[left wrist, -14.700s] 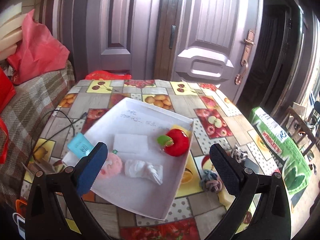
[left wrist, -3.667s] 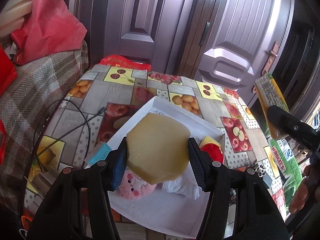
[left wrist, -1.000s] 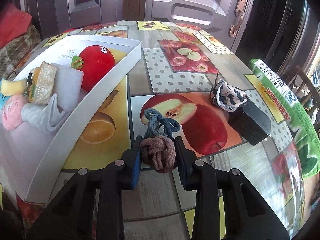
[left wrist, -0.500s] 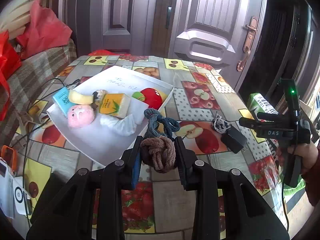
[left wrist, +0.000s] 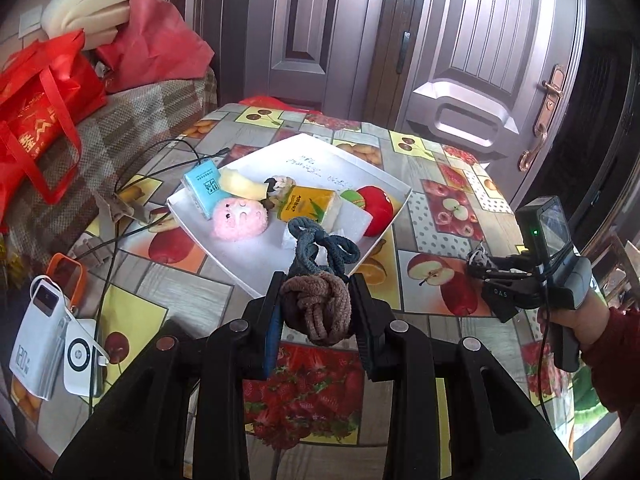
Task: Organize soft objects
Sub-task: 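Grasp the cow-print cloth with the right tool while the left tool holds the knot, then carry the knot and cow-print cloth over the white box and release both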
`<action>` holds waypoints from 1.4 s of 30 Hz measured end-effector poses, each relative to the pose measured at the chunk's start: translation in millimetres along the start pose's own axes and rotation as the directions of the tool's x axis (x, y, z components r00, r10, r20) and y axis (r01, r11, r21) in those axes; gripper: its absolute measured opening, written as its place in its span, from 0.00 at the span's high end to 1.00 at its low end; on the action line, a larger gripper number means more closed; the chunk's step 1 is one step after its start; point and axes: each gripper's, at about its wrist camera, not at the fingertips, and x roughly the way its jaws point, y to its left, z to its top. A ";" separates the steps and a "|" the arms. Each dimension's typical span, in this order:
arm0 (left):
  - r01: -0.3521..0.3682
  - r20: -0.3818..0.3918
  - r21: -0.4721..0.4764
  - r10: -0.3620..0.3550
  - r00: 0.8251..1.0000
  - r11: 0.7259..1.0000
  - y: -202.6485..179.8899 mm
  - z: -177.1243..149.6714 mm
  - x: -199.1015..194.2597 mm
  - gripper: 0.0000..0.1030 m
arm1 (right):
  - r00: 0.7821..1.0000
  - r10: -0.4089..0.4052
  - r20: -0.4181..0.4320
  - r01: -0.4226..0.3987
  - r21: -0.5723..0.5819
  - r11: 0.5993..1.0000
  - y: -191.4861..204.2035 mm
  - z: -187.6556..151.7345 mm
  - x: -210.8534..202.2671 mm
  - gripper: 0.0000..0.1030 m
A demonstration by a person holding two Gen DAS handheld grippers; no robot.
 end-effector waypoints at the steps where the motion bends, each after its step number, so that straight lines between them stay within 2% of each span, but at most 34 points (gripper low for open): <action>1: 0.003 0.006 0.000 -0.003 1.000 1.000 -1.2 1.3 -2.8 0.70 | 0.999 0.003 0.037 -0.003 0.000 1.000 0.3 1.2 -8.0 0.74; 4: 0.016 0.028 0.006 -0.016 0.999 1.000 -2.3 9.0 -9.5 0.70 | 0.986 0.018 0.164 -0.023 0.028 0.999 3.2 4.9 -45.8 0.75; 6: 0.024 0.050 0.016 -0.025 0.998 1.000 -2.7 17.1 -15.9 0.70 | 0.965 0.033 0.261 -0.054 0.074 0.996 3.9 5.9 -79.7 0.75; 8: 0.028 0.079 0.036 -0.031 0.996 0.999 -4.2 29.9 -22.6 0.70 | 0.934 0.032 0.355 -0.079 0.119 0.990 5.0 6.2 -116.0 0.75; 11: 0.038 0.138 0.082 -0.049 0.989 0.996 -7.1 58.5 -38.4 0.70 | 0.867 0.004 0.499 -0.103 0.172 0.980 6.9 2.9 -175.6 0.75; 15: 0.068 0.241 0.132 -0.098 0.965 0.989 -9.0 93.0 -70.1 0.70 | 0.746 -0.051 0.664 -0.157 0.250 0.955 4.0 -0.6 -250.8 0.75; 18: 0.091 0.285 0.152 -0.132 0.949 0.984 -3.9 104.9 -84.8 0.70 | 0.662 -0.094 0.743 -0.182 0.281 0.942 8.2 -6.5 -289.0 0.75; 19: 0.098 0.290 0.157 -0.141 0.947 0.983 -1.3 107.4 -86.4 0.70 | 0.642 -0.106 0.759 -0.187 0.289 0.939 11.2 -8.8 -297.4 0.75; 21: 0.117 0.285 0.166 -0.162 0.945 0.979 4.3 110.2 -88.6 0.70 | 0.616 -0.125 0.778 -0.200 0.308 0.930 16.8 -10.6 -309.7 0.75; 24: 0.124 0.284 0.183 -0.173 0.943 0.975 11.7 113.6 -89.2 0.70 | 0.587 -0.145 0.797 -0.212 0.324 0.922 28.3 -15.5 -320.2 0.75; 27: 0.136 0.283 0.183 -0.185 0.941 0.974 18.4 117.1 -89.6 0.70 | 0.574 -0.152 0.805 -0.218 0.330 0.918 38.9 -16.1 -323.8 0.75; 42: 0.156 0.305 0.195 -0.211 0.929 0.968 38.2 123.5 -91.9 0.70 | 0.571 -0.144 0.808 -0.221 0.320 0.921 65.9 -11.7 -325.6 0.75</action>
